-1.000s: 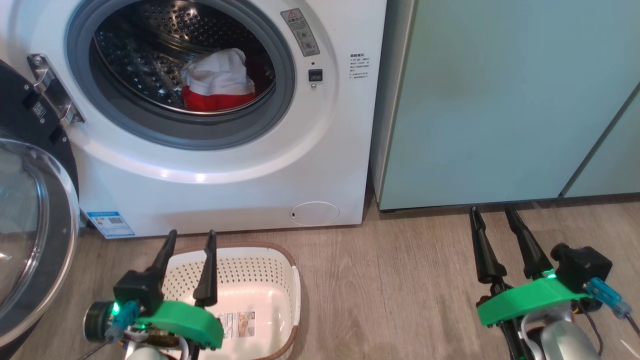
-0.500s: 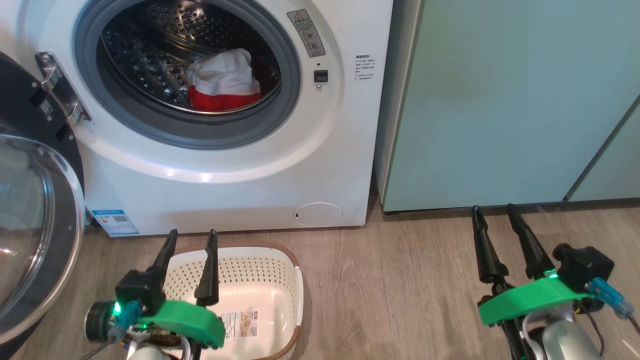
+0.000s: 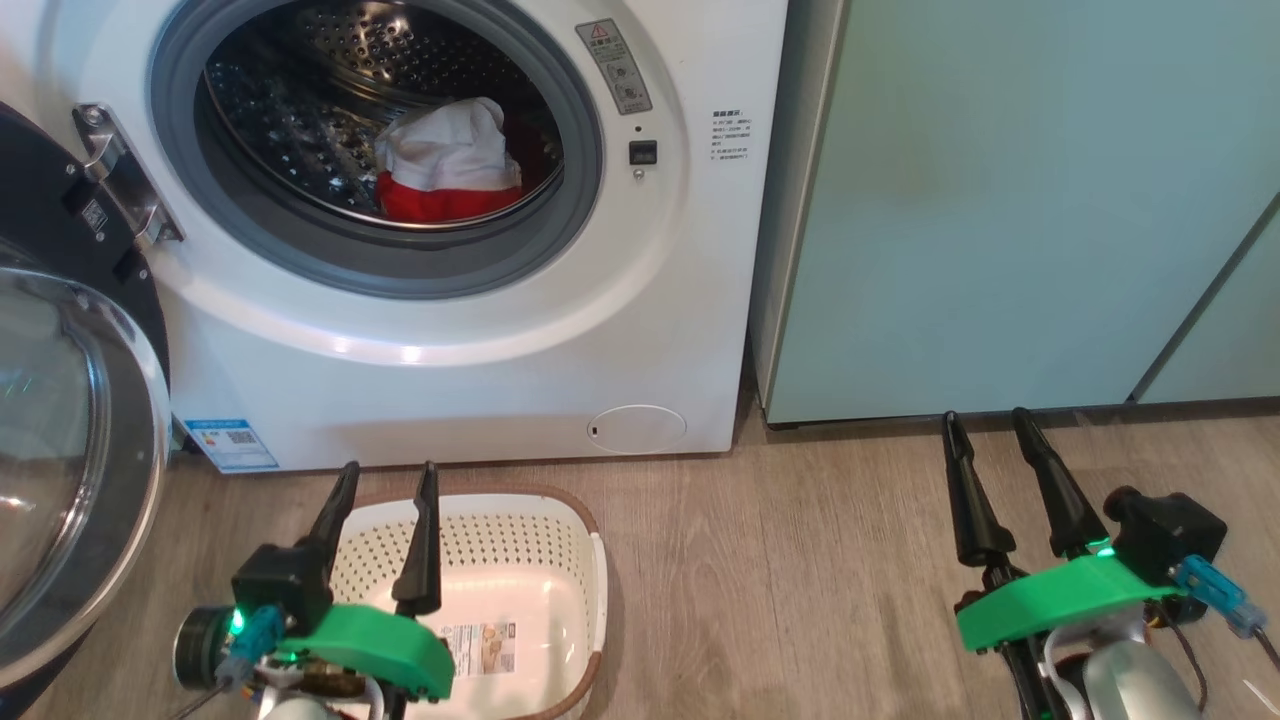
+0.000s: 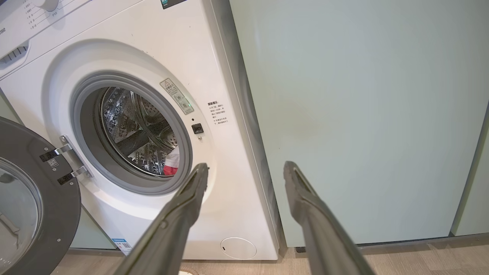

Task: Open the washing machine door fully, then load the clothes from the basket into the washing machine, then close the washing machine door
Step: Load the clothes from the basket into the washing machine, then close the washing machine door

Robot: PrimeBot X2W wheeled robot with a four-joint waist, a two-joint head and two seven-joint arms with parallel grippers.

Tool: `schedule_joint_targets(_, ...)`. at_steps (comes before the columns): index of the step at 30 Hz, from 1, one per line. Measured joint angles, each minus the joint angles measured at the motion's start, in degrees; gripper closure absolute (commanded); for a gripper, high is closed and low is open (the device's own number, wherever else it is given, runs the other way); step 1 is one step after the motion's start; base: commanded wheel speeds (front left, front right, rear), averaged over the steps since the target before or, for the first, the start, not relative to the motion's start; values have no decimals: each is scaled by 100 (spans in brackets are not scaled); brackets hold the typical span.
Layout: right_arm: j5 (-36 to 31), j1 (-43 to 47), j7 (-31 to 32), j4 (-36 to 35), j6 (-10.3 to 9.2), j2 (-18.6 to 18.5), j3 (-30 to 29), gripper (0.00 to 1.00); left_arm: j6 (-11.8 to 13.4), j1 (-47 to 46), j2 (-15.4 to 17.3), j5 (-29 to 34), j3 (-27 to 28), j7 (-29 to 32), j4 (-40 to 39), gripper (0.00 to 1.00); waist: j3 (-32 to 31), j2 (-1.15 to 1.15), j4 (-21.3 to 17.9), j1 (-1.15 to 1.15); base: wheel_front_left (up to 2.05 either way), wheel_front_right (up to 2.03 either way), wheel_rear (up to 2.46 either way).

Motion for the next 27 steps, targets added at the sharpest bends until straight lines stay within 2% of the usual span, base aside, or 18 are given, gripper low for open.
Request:
schedule_joint_targets(8, 0, 0, 0, 1, 0, 0, 0, 0, 19, 47, 0, -48, -9, 0, -1, 0, 6, 0, 10, 0, 0, 0, 0)
schedule_joint_targets(13, 0, 0, 0, 3, 0, 0, 0, 0, 49, 47, 0, -48, -9, 0, 9, 0, 5, 0, 13, 0, -84, 75, 9)
schedule_joint_targets(27, 0, -13, 0, 15, 0, 0, 7, 0, 66, 45, -1, -37, 2, 0, 29, 0, -6, 0, 33, 1, -192, 182, 11)
